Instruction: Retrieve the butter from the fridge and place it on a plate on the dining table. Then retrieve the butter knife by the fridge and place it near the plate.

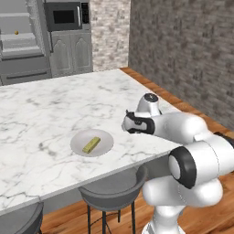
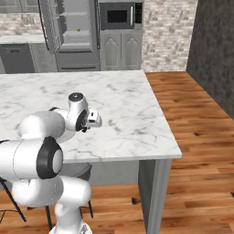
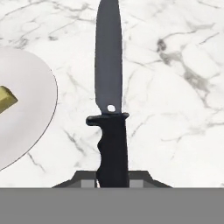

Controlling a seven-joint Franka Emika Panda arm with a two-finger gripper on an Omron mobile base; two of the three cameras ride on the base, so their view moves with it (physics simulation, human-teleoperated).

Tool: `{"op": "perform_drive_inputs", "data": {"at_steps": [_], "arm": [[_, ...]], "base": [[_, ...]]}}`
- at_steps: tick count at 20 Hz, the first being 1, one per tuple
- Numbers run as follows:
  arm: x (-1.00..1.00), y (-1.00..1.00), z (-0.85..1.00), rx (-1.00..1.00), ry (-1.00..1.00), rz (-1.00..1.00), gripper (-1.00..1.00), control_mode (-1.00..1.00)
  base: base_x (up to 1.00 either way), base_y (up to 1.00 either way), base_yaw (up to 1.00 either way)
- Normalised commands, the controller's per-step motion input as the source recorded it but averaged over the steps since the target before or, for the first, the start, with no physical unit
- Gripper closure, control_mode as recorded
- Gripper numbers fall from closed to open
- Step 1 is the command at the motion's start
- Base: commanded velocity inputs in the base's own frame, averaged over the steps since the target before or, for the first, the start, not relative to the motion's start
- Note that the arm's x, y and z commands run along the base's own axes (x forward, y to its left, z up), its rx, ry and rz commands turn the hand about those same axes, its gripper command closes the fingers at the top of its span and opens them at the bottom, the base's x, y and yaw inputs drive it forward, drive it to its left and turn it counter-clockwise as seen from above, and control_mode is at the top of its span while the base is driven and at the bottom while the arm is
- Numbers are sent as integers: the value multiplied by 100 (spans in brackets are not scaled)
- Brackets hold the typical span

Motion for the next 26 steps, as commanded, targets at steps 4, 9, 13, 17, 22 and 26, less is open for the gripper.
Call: {"op": "perform_drive_inputs", "data": {"at_steps": [4,9,13,17,22,26], "arm": [[35,12,-49,-12,0,0,100,-100],[42,0,-23,-2,0,0,100,-100],[34,0,-21,0,3,0,100,-100],[36,0,-39,1,10,0,100,-100],[28,0,-39,0,13,0,100,-100],[20,0,-33,0,8,0,100,-100]], "base": [[0,0,0],[0,0,0],[0,0,0],[0,0,0],[0,0,0],[0,0,0]]}}
